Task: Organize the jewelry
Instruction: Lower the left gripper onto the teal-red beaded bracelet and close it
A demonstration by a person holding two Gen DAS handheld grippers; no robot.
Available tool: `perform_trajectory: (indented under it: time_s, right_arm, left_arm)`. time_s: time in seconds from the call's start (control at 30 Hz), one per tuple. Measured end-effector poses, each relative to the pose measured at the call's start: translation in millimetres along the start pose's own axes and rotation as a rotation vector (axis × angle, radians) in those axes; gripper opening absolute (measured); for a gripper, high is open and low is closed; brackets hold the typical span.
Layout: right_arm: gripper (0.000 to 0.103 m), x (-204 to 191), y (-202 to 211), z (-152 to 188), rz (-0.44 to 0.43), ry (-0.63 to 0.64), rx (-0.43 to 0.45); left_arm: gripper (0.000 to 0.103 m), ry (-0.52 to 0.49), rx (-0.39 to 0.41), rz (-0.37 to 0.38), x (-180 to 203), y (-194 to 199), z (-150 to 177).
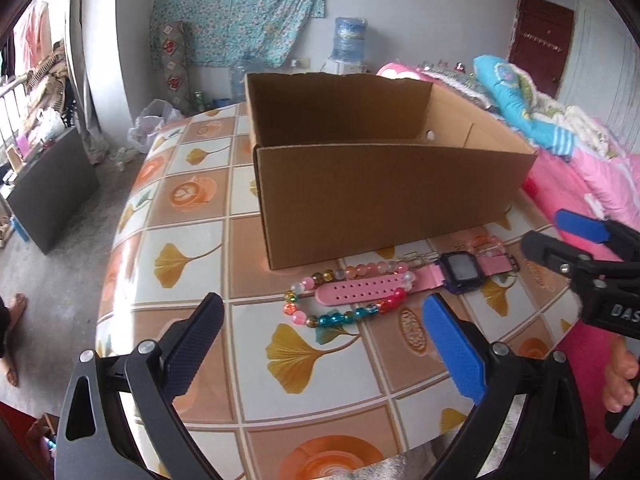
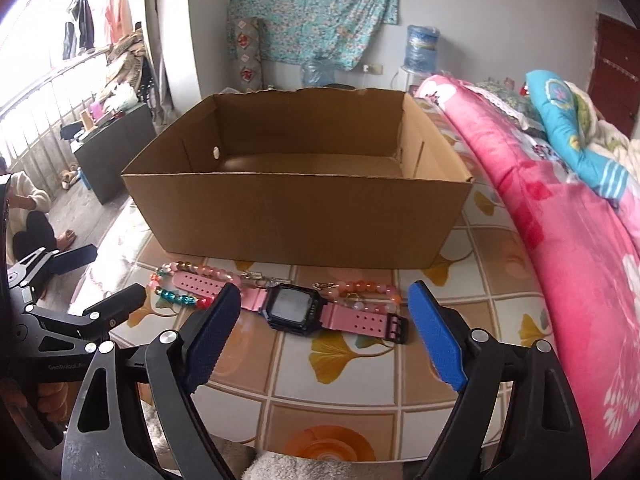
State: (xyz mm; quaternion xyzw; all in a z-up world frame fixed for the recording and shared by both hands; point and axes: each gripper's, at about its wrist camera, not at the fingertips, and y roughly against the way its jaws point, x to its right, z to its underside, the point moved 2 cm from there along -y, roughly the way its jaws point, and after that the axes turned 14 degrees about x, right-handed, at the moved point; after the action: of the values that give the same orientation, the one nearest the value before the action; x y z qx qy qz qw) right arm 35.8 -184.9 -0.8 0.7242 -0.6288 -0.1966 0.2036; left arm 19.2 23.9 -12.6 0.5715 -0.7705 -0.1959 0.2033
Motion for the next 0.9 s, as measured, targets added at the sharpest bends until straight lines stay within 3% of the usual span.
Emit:
perform_trajectory:
  time_s: [0.1,0.17,0.33,0.43,0.53,0.73,0.9]
  right_arm:
    - [0.065,-12.0,-11.3,3.0,-0.051,-0.014,-0.033]
    - [0.054,-16.4,-19.2,4.4,-0.092,-0.052,-0.062]
    - [0.036,-27.1,-40.6,6.6,-0.162,-0.108,-0.134]
    - [0.026,-37.8,-49.3,8.4,-0.192,-0.086,-0.178]
    - [0.023,-43.8,-54.0,8.3,-0.2,-0.076,-0.204]
    - [0.023,-50.1,-66.8,7.0,-0.206,-0.061,-0.246]
    - [0.023,-58.8,-68.8,7.6,-0.195,-0.003,-0.265]
  left_arm:
    - [0.098,-0.036,0.026,-0.049,1.5,4.2,6.9]
    - [0.098,-0.048,0.036,-0.055,1.6,4.9,14.1]
    - [0.098,0.032,0.073,0.039,-5.8,5.8,23.4]
    - [0.097,0.024,0.082,0.038,-10.1,0.6,19.6]
    - [0.086,0.024,0.07,0.049,-14.2,-8.5,14.5]
    - [0.051,0.023,-0.01,0.07,-23.1,-36.6,12.7]
    - [0.038,0.004,-0.084,0.082,-26.5,-54.9,18.7]
